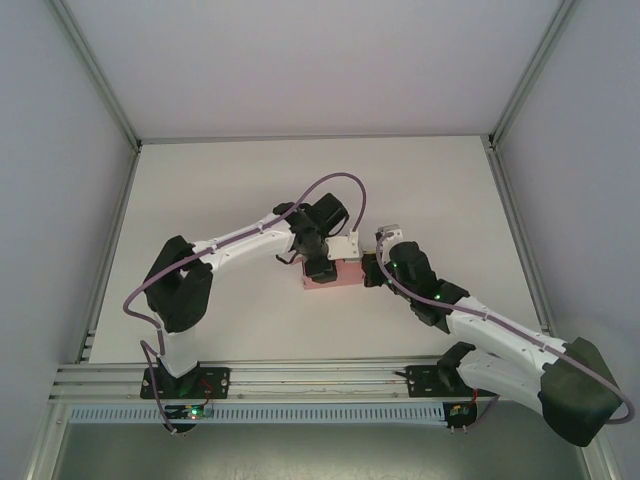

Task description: Assemble paper box

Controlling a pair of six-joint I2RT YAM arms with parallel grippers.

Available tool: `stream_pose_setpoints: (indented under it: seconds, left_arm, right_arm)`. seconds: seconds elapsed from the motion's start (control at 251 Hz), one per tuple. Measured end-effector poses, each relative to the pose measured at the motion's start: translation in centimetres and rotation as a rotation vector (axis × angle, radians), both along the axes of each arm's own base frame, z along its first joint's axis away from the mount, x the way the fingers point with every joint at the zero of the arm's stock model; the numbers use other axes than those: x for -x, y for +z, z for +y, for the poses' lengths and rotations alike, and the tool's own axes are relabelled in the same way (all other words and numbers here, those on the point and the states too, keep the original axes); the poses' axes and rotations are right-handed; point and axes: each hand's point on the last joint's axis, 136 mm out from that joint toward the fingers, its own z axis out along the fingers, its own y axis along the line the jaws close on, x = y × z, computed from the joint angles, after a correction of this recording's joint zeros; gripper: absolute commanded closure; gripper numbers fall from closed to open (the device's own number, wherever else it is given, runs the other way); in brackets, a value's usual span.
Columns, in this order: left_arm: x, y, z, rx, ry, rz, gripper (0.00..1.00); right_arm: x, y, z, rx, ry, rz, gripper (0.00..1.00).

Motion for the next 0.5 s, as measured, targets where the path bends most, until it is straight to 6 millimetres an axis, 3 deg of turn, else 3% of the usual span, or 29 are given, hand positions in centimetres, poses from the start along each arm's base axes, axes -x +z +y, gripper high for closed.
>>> stream_pose_setpoints:
  seconds: [0.16,0.219,0.259,0.375,0.503]
  left_arm:
    - [0.1,0.4,-0.6,0.018,-0.003,0.000,0.35]
    - [0.0,0.7,-0.8,0.026,0.004,-0.004,0.21]
    - [-0.1,0.8,-0.9,0.031,0.007,-0.008,0.01]
    - [-0.4,2.0,-0.7,0.043,0.043,-0.035,0.00]
    - [-1.2,5.3,-0.1,0.090,0.118,-0.122,0.00]
  right_arm:
    - [-0.1,0.0,-0.2,0.006,-0.012,0.001,1.00]
    - [-0.1,0.1,-0.3,0.014,-0.026,0.007,1.00]
    - [0.0,0.2,-0.3,0.023,-0.036,0.016,1.00]
    - [0.3,0.2,-0.5,0.052,-0.060,0.044,1.00]
    - [0.3,0.1,-0.7,0.062,-0.089,0.053,1.00]
